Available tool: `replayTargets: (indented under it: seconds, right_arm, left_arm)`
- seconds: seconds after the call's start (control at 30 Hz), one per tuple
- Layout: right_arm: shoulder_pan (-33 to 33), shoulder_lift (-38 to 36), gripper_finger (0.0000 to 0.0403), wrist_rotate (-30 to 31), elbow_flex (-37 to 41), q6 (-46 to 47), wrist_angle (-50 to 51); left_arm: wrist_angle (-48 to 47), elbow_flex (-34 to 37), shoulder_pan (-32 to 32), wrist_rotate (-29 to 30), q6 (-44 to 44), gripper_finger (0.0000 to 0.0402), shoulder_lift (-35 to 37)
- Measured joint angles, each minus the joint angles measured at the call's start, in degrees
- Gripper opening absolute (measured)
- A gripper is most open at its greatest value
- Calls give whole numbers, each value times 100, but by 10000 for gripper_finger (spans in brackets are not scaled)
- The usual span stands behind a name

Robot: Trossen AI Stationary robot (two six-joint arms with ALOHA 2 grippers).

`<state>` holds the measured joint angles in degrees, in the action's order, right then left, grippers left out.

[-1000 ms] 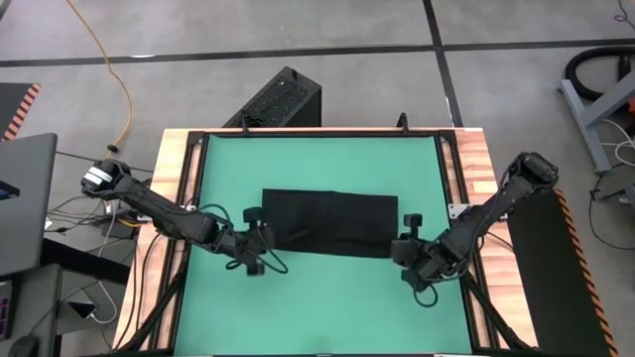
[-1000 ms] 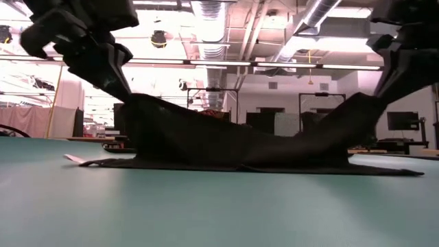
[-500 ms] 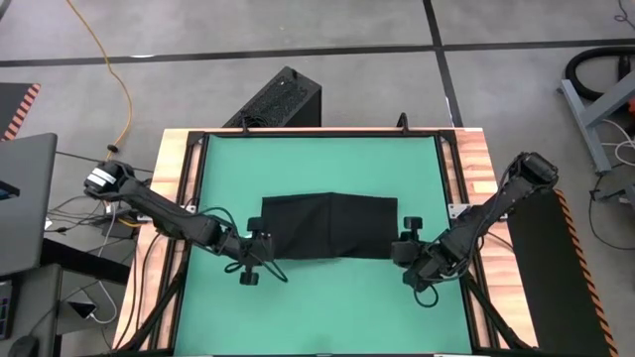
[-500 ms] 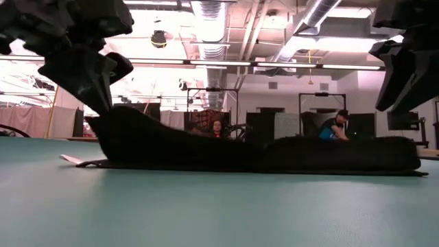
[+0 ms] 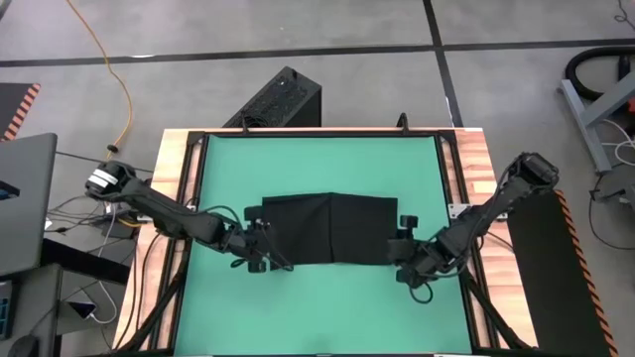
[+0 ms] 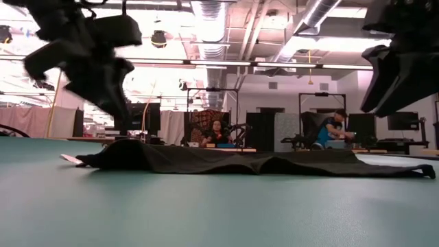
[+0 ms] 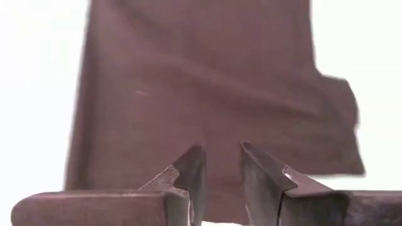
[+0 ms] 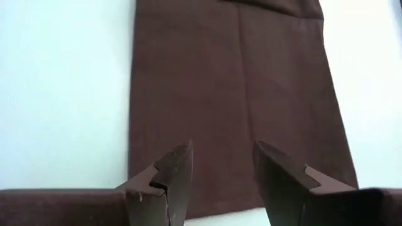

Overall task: Roll towel into tight, uniform cylinder
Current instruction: Roll the black towel

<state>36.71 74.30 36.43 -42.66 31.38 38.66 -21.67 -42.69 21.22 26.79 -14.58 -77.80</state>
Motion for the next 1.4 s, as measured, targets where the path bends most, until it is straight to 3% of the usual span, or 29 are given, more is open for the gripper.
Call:
replayTargets:
  seconds: [0.17,0.23,0.4,0.57,0.77,0.83,1.03,1.13,1.27,1.4]
  right_arm:
    - [-167,0,187,96,51,9,-70]
    - [-165,0,187,98,53,-28,-143]
    - [99,0,187,-43,53,-811,-829]
    - [206,2,187,-228,232,-850,-1126]
    - [309,2,187,-262,394,-552,-1151]
    - [294,2,187,-253,405,-593,-1144]
    - [28,2,187,-173,407,-638,-1039]
    - [-170,2,187,-163,406,-730,-1036]
    - [-442,2,187,-156,407,-813,-1036]
    - [-701,2,187,-156,407,-954,-1039]
  left_arm:
    - [-99,-5,7,1229,-239,81,550]
    - [-189,-5,-6,1096,-87,78,726]
    - [288,86,335,-127,970,65,595]
    - [760,86,831,202,1401,55,3]
    - [949,86,1027,334,894,59,-510]
    - [836,86,1029,582,669,64,-573]
    - [626,86,812,2038,164,70,-361]
    - [391,86,455,2328,79,70,-18]
    - [-31,86,-236,1973,480,71,259]
    - [166,118,-993,767,1195,71,273]
